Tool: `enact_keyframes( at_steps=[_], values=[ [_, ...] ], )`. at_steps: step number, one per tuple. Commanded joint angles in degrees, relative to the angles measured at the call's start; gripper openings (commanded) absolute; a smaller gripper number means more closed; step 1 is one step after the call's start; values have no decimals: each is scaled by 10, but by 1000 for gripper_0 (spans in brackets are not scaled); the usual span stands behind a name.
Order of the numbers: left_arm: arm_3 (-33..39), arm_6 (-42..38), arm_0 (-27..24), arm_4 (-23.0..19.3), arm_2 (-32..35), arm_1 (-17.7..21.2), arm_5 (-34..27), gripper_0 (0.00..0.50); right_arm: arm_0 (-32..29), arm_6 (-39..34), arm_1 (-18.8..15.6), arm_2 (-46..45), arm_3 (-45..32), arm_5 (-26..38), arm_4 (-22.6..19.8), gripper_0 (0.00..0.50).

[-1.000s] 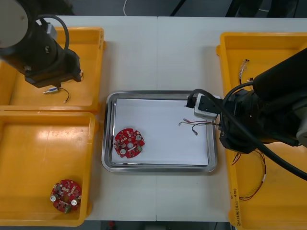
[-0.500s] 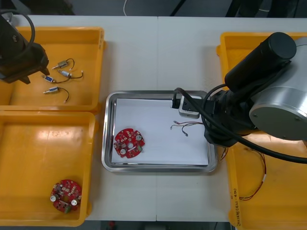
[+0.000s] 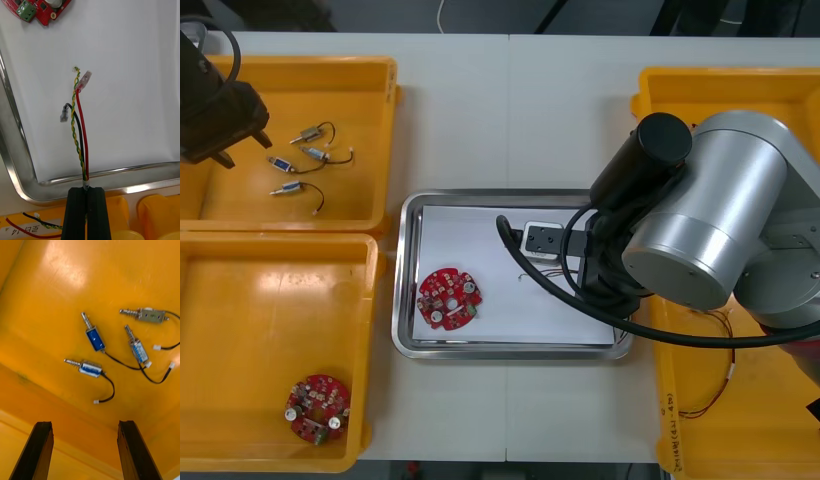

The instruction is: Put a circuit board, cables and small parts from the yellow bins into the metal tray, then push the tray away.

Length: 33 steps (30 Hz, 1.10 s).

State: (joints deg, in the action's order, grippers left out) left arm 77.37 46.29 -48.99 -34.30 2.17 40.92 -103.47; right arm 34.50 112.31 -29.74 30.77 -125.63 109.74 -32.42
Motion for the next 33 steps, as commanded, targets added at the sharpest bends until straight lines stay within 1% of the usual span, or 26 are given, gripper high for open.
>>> enact_keyframes(
  at_steps=[1, 7, 11, 15, 21, 26, 28, 31, 33],
  values=[
    [-35, 11, -44, 24, -6, -10, 49, 500, 24, 32, 19, 40, -1, -8, 32, 0],
    [-93, 11, -62, 42, -30, -24, 107, 500, 27, 48, 20, 70, 4, -30, 54, 0],
    [-133, 11, -73, 42, -45, -31, 147, 500, 28, 66, 23, 77, 13, -39, 57, 0],
    [-167, 12, -79, 45, -53, -40, 181, 500, 30, 115, 30, 78, 30, -44, 64, 0],
    [-196, 13, -81, 49, -58, -48, 206, 500, 30, 122, 33, 81, 45, -52, 65, 0],
    [-237, 15, -81, 45, -66, -52, 241, 500, 29, 120, 42, 86, 73, -73, 66, 0],
    [-245, 19, -81, 44, -67, -52, 246, 500, 29, 121, 48, 87, 87, -83, 68, 0],
    [-245, 19, -81, 44, -71, -52, 247, 500, 29, 121, 48, 97, 97, -98, 74, 0],
    [-252, 19, -80, 44, -71, -52, 251, 500, 29, 122, 46, 110, 108, -111, 85, 0]
  ],
)
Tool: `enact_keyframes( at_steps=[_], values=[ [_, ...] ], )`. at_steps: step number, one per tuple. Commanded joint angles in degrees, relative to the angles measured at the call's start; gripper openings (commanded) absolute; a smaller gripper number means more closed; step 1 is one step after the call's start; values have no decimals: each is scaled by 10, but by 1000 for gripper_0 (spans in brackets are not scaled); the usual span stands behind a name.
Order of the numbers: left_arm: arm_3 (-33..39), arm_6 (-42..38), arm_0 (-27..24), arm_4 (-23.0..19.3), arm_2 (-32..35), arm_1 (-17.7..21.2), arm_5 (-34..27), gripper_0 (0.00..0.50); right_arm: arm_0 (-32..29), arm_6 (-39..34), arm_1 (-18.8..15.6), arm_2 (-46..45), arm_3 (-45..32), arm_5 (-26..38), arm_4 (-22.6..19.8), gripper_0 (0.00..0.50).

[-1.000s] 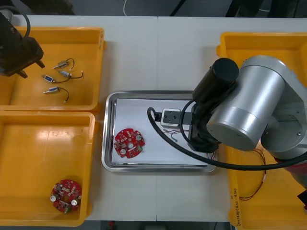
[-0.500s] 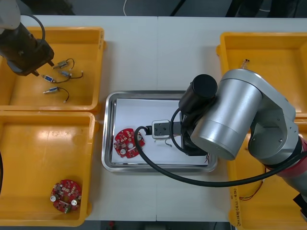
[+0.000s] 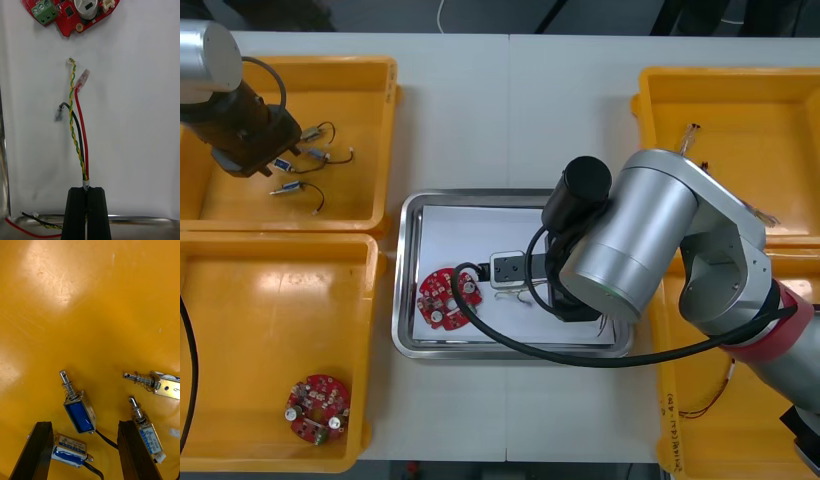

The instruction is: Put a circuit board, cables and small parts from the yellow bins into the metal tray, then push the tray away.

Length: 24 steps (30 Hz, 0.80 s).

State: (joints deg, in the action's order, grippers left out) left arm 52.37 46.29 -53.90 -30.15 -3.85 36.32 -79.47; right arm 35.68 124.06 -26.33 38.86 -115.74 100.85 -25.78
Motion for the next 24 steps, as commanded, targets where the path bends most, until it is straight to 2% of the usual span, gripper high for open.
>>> enact_keyframes(
  at_steps=[1, 9, 22, 23, 24],
  values=[
    [-6, 19, -31, 3, -11, -6, 14, 500, 18, 4, 12, 33, 11, -28, 22, 0],
    [-33, 25, -30, 1, -23, -6, 51, 500, 14, 7, 12, 50, 52, -73, 19, 3],
    [-51, 29, -30, -11, -46, -6, 73, 500, 6, 7, 0, 62, 66, -75, 1, 17],
    [-51, 29, -30, -12, -46, -6, 73, 382, 7, 7, 0, 61, 65, -76, 5, 25],
    [-51, 29, -30, -13, -46, -6, 73, 299, 7, 7, 0, 62, 63, -76, 6, 52]
  ],
)
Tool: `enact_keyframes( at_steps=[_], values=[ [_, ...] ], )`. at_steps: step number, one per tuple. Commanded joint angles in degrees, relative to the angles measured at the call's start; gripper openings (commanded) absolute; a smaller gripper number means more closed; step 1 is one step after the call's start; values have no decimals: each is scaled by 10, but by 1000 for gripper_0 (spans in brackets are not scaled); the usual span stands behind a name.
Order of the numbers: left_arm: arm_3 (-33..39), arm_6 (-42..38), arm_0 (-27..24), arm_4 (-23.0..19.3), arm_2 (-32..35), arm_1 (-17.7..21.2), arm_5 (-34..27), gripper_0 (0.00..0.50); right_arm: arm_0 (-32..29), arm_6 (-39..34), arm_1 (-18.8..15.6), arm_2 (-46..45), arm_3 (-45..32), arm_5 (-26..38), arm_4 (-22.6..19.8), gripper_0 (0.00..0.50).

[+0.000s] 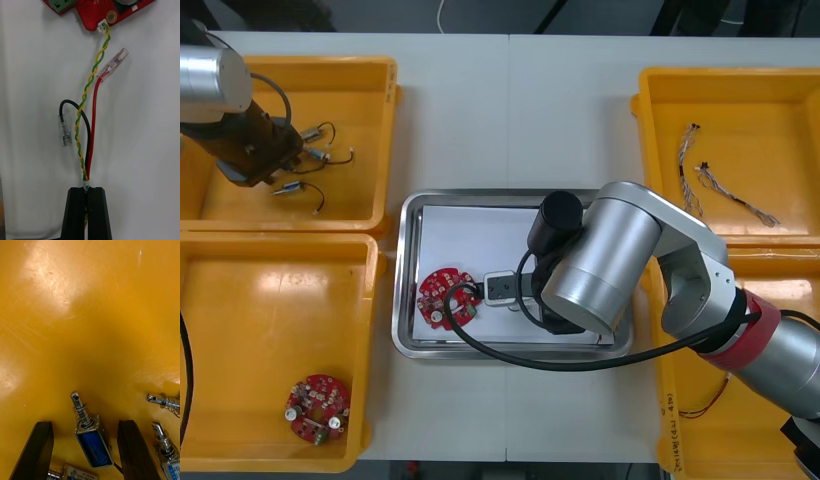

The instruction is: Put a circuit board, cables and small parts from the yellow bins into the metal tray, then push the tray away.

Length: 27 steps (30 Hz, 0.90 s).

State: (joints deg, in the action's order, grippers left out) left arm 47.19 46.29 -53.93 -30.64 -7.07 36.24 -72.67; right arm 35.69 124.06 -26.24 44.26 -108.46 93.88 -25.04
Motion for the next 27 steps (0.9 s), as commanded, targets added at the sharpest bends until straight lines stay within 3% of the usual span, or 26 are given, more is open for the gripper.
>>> enact_keyframes(
  at_steps=[1, 2, 3, 4, 5, 14, 20, 27],
  values=[
    [1, 30, -30, -10, -14, -6, 4, 140, 7, 7, 0, 7, -13, -6, 3, 138],
    [2, 30, -30, -12, -14, -6, 5, 3, 6, 4, 0, 7, -18, -5, 10, 271],
    [2, 31, -30, -13, -14, -6, 4, 1, 6, 4, 0, 7, -19, -4, 13, 369],
    [2, 31, -30, -14, -14, -6, 5, 0, 6, 4, 0, 7, -19, -3, 18, 369],
    [2, 32, -30, -15, -14, -6, 5, 0, 6, 4, 0, 6, -19, -2, 18, 500],
    [2, 34, -30, -20, -2, -5, 3, 0, 6, 2, 0, -15, -32, 23, 7, 500],
    [7, 35, -29, -14, 24, 1, 0, 0, 7, 1, 4, -46, -73, 79, 6, 500],
    [64, 35, -29, -7, 56, 18, -81, 1, 7, -11, 7, -105, -149, 161, 7, 500]
  ],
)
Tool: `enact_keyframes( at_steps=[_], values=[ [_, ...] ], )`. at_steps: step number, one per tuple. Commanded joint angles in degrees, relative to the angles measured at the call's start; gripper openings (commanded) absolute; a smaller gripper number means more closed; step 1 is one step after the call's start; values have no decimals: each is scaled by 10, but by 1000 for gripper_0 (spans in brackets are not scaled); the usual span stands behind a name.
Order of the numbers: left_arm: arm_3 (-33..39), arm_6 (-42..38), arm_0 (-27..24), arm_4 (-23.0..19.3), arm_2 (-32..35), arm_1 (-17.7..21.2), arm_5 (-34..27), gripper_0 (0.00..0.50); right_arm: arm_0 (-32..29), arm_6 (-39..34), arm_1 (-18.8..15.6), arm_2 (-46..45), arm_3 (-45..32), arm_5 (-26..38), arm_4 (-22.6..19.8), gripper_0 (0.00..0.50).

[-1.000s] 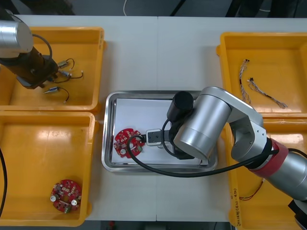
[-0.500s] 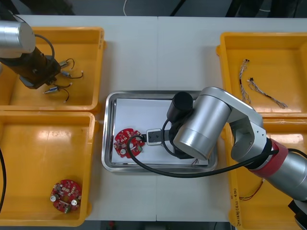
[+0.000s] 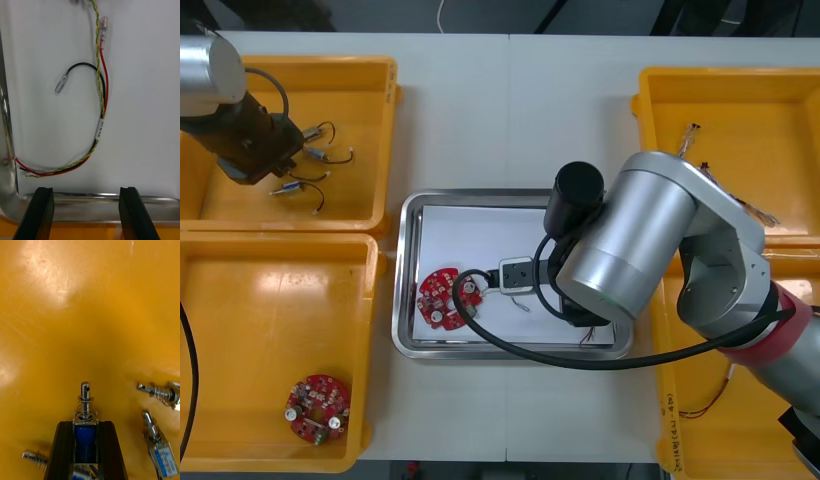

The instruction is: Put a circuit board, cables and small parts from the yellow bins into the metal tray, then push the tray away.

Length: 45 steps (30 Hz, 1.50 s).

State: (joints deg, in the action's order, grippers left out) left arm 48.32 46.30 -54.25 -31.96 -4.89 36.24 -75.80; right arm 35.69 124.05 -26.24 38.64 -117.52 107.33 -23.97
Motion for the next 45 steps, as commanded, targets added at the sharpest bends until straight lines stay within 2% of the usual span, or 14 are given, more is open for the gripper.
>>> enact_keyframes(
  at_steps=[1, 8, 14, 21, 28, 35, 45],
  values=[
    [65, 35, -26, 7, 40, 21, -66, 0, 7, -12, 7, -60, -69, 27, -4, 500],
    [150, 32, -26, 1, 49, 37, -164, 0, 8, -17, -3, -125, -118, 27, -5, 500],
    [234, 28, -25, -4, 49, 36, -255, 0, 11, -20, -34, -189, -140, 27, -15, 500],
    [325, 27, -25, -19, 38, 21, -342, 0, 13, -27, -48, -308, -140, 27, -27, 500],
    [406, 19, -16, -21, -5, -17, -342, 0, 13, -37, -81, -387, -130, 27, -56, 500],
    [483, -2, 8, -28, -69, -50, -342, 1, 8, -44, -114, -467, -79, 27, -85, 500],
    [499, -19, 16, -31, -156, -102, -342, 0, 10, -38, -160, -555, 20, 27, -96, 500]
  ],
)
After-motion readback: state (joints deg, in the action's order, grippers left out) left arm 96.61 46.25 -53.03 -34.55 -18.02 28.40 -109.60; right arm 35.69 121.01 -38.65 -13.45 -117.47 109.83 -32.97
